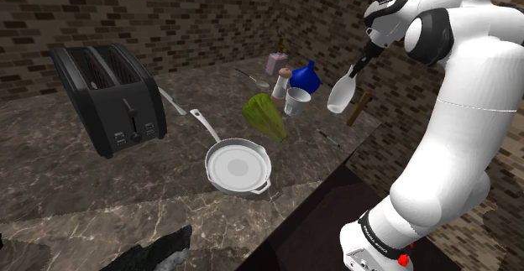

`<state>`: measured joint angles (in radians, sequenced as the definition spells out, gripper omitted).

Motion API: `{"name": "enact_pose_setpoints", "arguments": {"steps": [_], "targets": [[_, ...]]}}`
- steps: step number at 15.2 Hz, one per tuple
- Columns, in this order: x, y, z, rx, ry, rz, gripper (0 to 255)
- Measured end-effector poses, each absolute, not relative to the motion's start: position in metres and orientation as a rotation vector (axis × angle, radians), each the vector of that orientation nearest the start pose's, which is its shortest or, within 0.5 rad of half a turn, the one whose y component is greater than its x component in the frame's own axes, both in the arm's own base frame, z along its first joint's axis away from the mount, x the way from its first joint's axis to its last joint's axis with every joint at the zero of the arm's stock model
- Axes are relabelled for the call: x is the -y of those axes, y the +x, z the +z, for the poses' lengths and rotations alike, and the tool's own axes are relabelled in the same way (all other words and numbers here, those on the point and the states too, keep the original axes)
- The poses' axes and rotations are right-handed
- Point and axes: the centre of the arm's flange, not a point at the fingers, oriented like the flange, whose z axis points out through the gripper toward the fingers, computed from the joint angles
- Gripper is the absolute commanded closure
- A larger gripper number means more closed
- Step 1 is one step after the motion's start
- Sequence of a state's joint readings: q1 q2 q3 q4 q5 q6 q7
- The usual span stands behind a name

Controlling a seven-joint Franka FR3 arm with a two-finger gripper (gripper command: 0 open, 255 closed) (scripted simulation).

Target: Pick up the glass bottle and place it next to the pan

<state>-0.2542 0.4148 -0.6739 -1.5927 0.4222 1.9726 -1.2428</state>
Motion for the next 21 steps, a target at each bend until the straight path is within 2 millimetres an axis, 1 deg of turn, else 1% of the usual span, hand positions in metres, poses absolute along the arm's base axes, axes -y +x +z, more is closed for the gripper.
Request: {"name": "enact_pose_setpoints", "arguments": {"steps": [19,20,21], "targets": [[0.479,0.463,0.541,0.327,-3.107,-0.241,255],[0.472,0.464,0.543,0.326,-3.106,-0.241,255],[0.461,0.465,0.545,0.327,-3.106,-0.241,255]]}}
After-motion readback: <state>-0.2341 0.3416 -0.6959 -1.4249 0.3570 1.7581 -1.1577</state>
